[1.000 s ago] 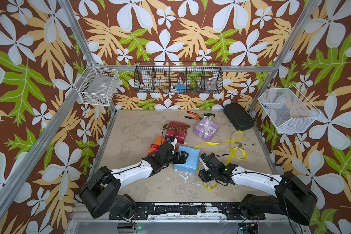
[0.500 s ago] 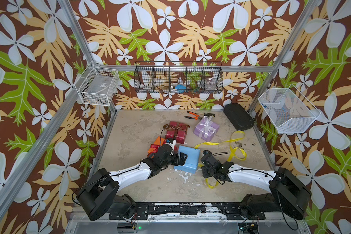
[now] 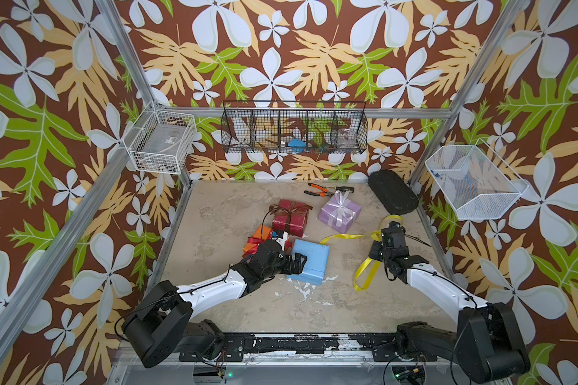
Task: Untie the ribbon bows on the gift boxes
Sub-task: Adjust the ribbon at the center of the board, then move the gift box to the center of the board.
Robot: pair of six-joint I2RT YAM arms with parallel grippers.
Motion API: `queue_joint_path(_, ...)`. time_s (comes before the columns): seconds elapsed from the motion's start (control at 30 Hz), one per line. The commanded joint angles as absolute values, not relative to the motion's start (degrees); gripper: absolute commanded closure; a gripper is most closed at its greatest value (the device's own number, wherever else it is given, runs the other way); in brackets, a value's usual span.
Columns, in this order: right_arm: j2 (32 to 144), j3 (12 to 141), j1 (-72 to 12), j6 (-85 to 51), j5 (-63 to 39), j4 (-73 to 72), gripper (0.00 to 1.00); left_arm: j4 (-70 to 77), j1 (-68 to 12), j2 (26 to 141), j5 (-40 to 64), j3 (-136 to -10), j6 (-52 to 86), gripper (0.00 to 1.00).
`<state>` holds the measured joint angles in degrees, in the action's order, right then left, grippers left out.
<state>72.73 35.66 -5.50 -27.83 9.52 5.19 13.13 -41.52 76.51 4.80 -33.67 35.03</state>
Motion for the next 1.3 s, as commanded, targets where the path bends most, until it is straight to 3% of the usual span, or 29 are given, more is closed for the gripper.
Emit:
queue_joint_path(0.0,76.9,40.2,-1.9,-25.0,6.4,2.8,0.72,13.8,-41.4,76.2,5.3,-33.7,35.7,0.0)
queue_joint_path(0.03,78.4,42.3,-1.7,-24.3,6.4,4.1,0.46,13.8,-41.4,76.2,5.4,-33.7,35.8,0.0)
queue_joint_path(0.07,80.0,45.0,-1.7,-23.6,5.5,6.4,0.28,13.7,-41.4,76.1,5.5,-33.7,35.9,0.0)
queue_joint_path(0.1,81.1,47.2,-1.7,-23.4,4.1,8.0,0.2,13.7,-41.4,76.0,5.5,-33.7,35.9,0.0)
queue_joint_path(0.17,81.0,48.5,-2.0,-22.7,-1.5,8.0,0.15,13.4,-41.4,75.3,5.5,-33.9,36.0,0.0)
queue_joint_path(0.33,76.2,44.7,-5.9,-23.3,-18.5,2.9,0.15,14.2,-40.6,74.0,6.8,-34.0,37.4,0.0)
queue_joint_path(0.5,73.8,40.4,-15.6,-23.6,-26.5,0.3,0.15,14.5,-38.5,72.1,9.1,-34.4,38.9,0.0)
queue_joint_path(0.73,74.8,31.0,-21.2,-31.6,-35.4,-14.2,0.21,13.1,-33.6,68.0,9.6,-33.2,39.0,0.0)
queue_joint_path(0.87,79.4,30.8,-26.3,-31.7,-36.6,-18.5,0.28,11.5,-31.3,66.3,10.2,-32.4,39.2,0.0)
queue_joint_path(1.0,83.4,31.6,-29.3,-33.3,-37.8,-21.0,0.46,10.4,-29.3,64.7,10.8,-31.6,39.4,0.0)
queue_joint_path(1.1,85.0,32.0,-33.1,-35.0,-37.7,-23.3,0.53,9.8,-28.1,63.8,10.9,-31.5,39.2,0.0)
queue_joint_path(1.27,90.1,35.3,-41.0,-37.1,-36.5,-25.5,0.54,9.3,-27.5,63.8,10.3,-32.1,38.5,0.0)
